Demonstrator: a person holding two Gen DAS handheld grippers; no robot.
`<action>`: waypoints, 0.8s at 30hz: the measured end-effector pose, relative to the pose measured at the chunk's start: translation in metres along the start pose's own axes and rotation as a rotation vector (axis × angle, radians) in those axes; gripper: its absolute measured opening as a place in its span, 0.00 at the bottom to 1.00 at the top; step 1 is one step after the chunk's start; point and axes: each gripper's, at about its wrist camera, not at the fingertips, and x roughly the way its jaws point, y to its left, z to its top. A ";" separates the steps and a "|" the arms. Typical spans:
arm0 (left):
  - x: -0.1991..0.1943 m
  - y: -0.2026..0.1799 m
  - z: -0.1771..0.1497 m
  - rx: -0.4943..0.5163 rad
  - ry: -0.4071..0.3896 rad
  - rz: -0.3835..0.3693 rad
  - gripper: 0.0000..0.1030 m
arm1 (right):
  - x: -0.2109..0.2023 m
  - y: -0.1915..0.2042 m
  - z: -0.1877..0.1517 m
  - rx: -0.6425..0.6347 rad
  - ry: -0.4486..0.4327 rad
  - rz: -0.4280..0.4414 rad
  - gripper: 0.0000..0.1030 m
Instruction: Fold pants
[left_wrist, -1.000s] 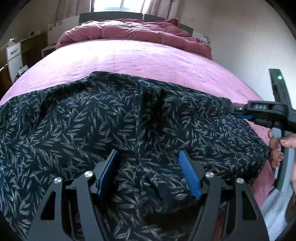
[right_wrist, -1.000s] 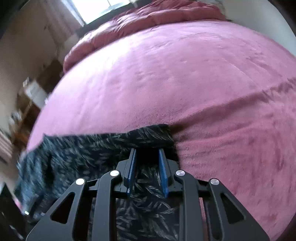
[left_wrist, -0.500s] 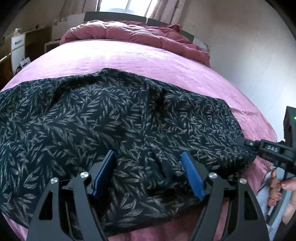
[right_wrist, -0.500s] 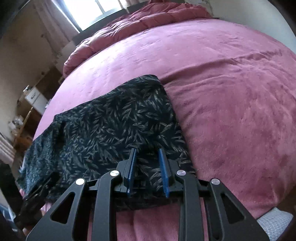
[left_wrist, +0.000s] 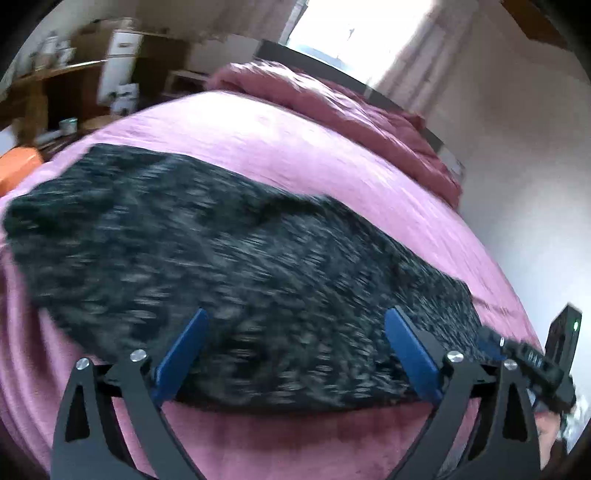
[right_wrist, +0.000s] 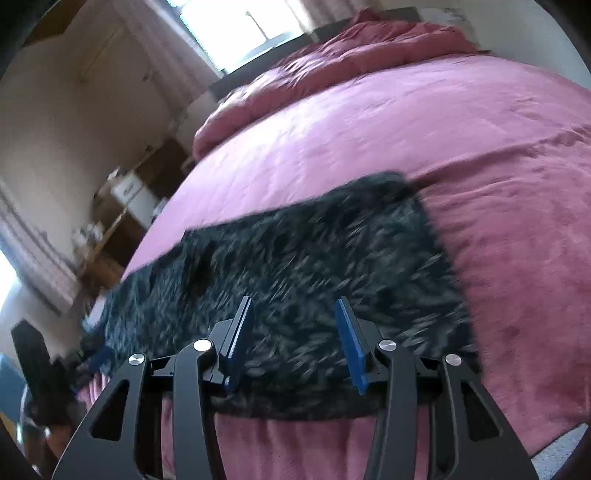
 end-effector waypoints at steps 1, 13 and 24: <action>-0.008 0.011 0.002 -0.028 -0.019 0.016 0.96 | 0.005 0.005 0.000 -0.017 0.021 -0.001 0.44; -0.049 0.125 0.017 -0.425 -0.095 0.225 0.89 | 0.012 0.001 -0.002 0.004 0.082 0.001 0.47; -0.016 0.158 0.034 -0.470 -0.058 0.206 0.66 | 0.013 0.001 -0.004 0.002 0.084 0.000 0.47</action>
